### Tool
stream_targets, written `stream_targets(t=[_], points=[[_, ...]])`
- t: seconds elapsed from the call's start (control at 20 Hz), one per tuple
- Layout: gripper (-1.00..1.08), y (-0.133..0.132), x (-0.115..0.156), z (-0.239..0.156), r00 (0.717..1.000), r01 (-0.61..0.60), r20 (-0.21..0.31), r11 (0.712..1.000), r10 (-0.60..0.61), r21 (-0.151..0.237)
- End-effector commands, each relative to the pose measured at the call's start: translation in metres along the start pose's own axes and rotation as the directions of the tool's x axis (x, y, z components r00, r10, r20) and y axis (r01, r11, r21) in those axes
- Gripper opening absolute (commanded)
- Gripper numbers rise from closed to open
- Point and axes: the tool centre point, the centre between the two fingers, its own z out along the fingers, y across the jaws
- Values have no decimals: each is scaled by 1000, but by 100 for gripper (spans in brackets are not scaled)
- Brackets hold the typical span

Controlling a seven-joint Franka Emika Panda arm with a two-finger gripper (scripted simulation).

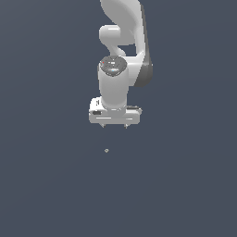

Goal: Pick up the object and move it to a goal position.

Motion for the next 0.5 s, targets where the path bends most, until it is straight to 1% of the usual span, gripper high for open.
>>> stream_targets(t=[0.0, 0.15, 0.45], points=[[100, 0, 0, 0, 1000, 0, 0, 1000, 0, 0], [100, 1, 2, -3, 1000, 6, -6, 1000, -6, -3], [100, 6, 10, -19, 999, 35, -35, 999, -35, -21]])
